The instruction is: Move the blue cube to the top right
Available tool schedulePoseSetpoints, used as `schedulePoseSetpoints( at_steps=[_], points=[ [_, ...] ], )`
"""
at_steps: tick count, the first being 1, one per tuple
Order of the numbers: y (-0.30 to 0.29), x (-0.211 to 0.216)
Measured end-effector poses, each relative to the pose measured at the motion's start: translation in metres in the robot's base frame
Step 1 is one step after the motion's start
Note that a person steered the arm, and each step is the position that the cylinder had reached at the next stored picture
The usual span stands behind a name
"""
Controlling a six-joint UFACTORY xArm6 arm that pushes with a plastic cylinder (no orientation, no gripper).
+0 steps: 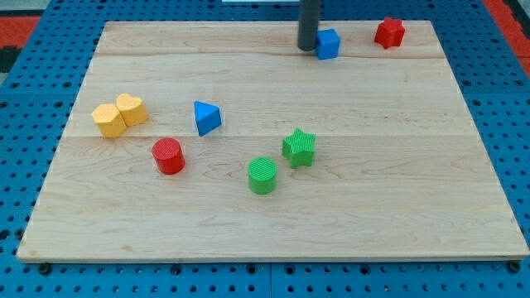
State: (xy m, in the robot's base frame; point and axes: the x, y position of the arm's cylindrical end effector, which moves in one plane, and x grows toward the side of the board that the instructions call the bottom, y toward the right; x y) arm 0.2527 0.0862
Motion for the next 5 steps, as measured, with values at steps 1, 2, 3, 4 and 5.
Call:
schedulePoseSetpoints(
  at_steps=[1,2,3,4,5],
  points=[
    [0.025,-0.003],
    [0.01,0.019],
    [0.027,0.034],
    [0.049,0.016],
    [0.052,0.001]
  ],
)
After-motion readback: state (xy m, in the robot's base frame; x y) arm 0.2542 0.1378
